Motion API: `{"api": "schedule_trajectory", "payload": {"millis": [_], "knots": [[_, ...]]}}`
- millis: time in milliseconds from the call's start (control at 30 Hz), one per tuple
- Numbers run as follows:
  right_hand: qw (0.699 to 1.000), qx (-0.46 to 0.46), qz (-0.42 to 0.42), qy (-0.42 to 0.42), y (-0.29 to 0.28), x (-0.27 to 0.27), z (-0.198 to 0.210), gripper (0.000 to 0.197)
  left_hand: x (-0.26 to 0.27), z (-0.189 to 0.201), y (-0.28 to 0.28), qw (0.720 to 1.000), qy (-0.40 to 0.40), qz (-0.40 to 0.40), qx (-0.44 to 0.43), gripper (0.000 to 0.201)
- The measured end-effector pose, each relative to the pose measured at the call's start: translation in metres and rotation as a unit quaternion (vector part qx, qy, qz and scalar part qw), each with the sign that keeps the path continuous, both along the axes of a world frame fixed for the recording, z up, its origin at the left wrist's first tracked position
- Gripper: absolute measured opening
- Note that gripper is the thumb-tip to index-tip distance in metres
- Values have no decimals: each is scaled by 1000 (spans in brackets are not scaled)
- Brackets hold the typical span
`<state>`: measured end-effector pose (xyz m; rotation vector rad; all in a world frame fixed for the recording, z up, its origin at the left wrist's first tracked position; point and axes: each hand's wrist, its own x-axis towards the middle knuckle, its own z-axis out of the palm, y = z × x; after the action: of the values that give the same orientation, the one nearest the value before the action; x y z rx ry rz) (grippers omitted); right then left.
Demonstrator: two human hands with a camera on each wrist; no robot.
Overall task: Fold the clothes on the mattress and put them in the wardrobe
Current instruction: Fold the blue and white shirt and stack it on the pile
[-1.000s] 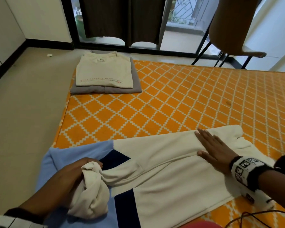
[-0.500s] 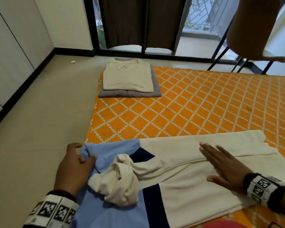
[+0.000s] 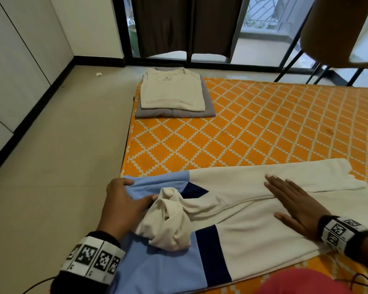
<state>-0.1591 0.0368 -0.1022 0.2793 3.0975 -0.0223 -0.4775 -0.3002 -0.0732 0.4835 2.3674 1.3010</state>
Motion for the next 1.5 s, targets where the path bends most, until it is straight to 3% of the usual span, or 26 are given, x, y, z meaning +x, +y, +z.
{"api": "schedule_trajectory", "payload": {"millis": [67, 167, 367, 500, 600, 700, 800, 933, 1133, 1300, 1400, 1500], "knots": [[1000, 1, 2, 2, 0, 0, -1, 74, -7, 0, -5, 997, -74, 2, -4, 75], [1000, -1, 3, 6, 1, 1, -2, 73, -17, 2, -15, 985, -172, -9, 26, 70], [1000, 4, -1, -5, 1, 2, -2, 73, -14, -2, -18, 991, -65, -93, -69, 75], [1000, 14, -1, -18, 2, 3, 0, 73, -16, -5, -19, 989, -53, -123, -65, 81], [1000, 21, -7, -13, 4, 5, -2, 72, -20, -5, -24, 992, -68, -107, -11, 80], [997, 55, 4, 55, 3, 3, -1, 53, -20, -9, -26, 991, -73, -104, 34, 90], [987, 82, 34, 132, -1, -2, 3, 34, -13, -9, -23, 992, -28, -120, 1, 94], [979, 90, 65, 173, -11, -25, 9, 29, -10, -9, -19, 991, -21, -129, 8, 89], [976, 100, 115, 156, -17, -49, 10, 23, -11, -11, -21, 990, -8, -138, 1, 80], [977, 91, 60, 181, -21, -37, 22, 31, -16, -9, -20, 991, -15, -130, -14, 85], [988, 71, 78, 116, -29, -26, 16, 39, -14, -8, -19, 991, -21, -133, -25, 88], [994, 23, 42, 94, -32, -25, 22, 36, -11, -9, -20, 991, -6, -132, -16, 86]]}}
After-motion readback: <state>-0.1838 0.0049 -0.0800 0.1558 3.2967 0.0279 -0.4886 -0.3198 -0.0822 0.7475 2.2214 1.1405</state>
